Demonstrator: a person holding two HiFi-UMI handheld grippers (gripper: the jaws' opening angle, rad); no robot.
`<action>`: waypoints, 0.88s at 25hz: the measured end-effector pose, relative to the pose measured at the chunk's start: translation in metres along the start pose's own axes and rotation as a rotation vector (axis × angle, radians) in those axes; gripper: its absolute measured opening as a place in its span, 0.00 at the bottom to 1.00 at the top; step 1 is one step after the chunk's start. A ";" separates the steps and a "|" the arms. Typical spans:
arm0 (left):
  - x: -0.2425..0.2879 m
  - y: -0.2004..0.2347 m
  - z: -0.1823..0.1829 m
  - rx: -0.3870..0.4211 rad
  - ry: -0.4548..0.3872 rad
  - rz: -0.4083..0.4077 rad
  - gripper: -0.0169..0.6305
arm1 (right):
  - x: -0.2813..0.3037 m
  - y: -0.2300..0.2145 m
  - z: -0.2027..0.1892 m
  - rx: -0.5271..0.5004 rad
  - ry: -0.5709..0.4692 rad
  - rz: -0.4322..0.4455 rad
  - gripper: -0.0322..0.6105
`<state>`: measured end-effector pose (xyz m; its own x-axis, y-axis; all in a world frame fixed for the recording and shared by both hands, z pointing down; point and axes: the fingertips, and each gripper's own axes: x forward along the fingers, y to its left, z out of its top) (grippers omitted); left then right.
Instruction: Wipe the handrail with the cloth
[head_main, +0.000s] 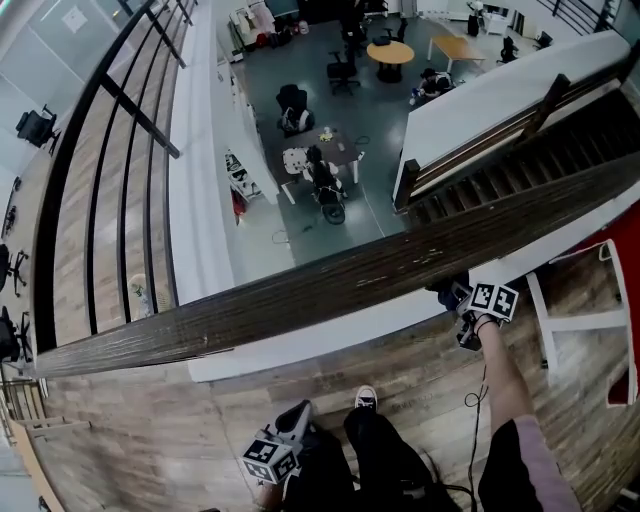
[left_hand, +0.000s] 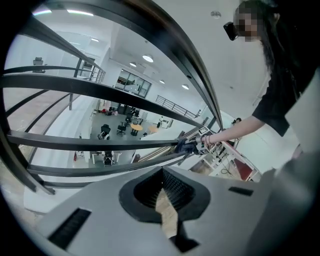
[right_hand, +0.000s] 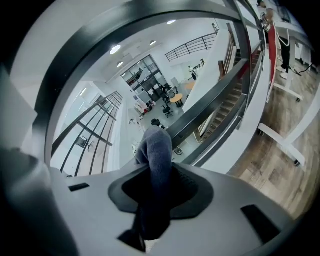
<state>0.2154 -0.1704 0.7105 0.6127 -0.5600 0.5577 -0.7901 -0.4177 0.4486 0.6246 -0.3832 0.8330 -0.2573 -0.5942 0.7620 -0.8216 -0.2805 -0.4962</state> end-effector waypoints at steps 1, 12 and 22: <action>-0.002 -0.001 -0.001 -0.003 -0.001 0.006 0.03 | -0.001 0.002 -0.001 0.004 -0.004 0.009 0.20; -0.033 -0.032 0.004 0.003 -0.053 -0.030 0.03 | -0.070 0.040 -0.068 0.017 -0.035 0.123 0.20; -0.137 -0.030 -0.033 0.069 -0.121 -0.028 0.03 | -0.188 0.125 -0.194 -0.001 -0.089 0.239 0.20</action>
<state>0.1559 -0.0573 0.6431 0.6312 -0.6280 0.4551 -0.7746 -0.4805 0.4112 0.4715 -0.1602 0.7090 -0.3986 -0.7078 0.5832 -0.7435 -0.1229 -0.6573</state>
